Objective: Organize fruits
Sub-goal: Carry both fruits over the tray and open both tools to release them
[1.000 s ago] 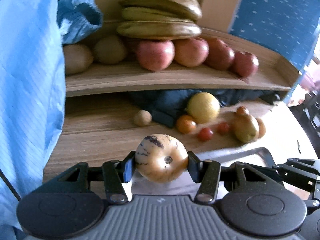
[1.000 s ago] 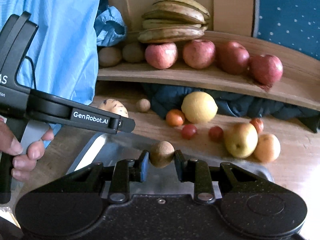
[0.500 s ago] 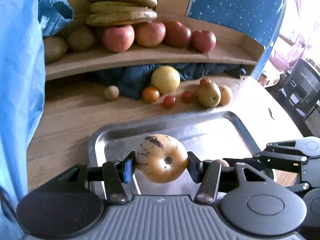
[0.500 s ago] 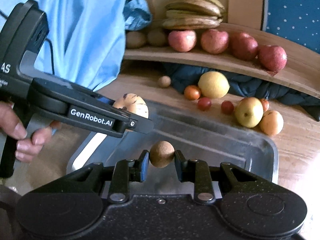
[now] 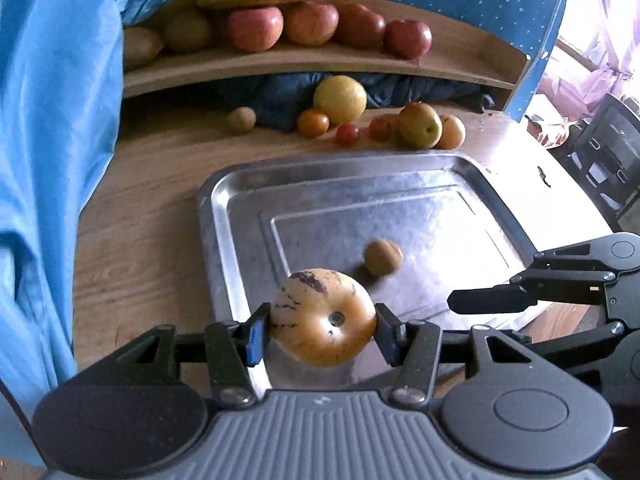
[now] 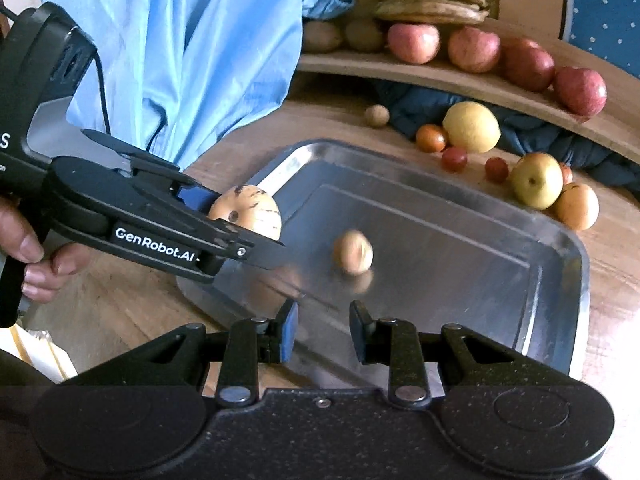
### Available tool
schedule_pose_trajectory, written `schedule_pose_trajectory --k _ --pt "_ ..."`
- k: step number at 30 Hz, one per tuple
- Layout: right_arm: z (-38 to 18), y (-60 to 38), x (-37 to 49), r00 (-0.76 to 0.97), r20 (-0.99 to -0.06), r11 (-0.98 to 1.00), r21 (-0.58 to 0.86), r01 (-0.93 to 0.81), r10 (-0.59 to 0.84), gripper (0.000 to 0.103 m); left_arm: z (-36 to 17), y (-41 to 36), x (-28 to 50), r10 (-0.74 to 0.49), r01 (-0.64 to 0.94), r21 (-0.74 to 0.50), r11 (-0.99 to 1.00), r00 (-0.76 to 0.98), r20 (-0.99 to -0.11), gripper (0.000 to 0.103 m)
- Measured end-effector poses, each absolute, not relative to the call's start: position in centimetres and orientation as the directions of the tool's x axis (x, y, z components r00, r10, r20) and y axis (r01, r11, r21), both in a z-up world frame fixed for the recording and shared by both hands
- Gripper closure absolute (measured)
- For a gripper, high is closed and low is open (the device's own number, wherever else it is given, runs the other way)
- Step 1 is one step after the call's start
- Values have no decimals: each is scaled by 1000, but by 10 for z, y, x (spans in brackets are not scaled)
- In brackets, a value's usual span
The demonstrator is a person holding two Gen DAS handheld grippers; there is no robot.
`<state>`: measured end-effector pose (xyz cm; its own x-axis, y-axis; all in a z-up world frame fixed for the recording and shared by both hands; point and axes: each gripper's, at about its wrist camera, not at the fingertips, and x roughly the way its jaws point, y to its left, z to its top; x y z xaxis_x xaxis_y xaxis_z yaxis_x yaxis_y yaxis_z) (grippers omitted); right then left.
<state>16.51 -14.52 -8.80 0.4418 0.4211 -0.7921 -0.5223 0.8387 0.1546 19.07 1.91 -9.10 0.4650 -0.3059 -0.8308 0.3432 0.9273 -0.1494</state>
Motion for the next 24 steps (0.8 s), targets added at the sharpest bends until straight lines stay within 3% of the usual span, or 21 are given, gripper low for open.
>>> schedule_pose_trajectory --k 7,15,19,24 --pt "-91 -145 158 432 -797 835 156 -528 422 70 -96 17 182 -282 341 -125 932 462 -841 45" --pt "-86 -152 152 458 -784 843 148 -518 419 54 -90 14 176 -270 332 -110 937 484 -833 44" --pt "-84 -156 146 471 -776 846 145 -514 420 48 -88 14 169 -257 320 -102 942 493 -831 36" --pt "-79 -160 138 493 -764 853 141 -503 417 33 -79 14 158 -243 297 -93 950 519 -819 22"
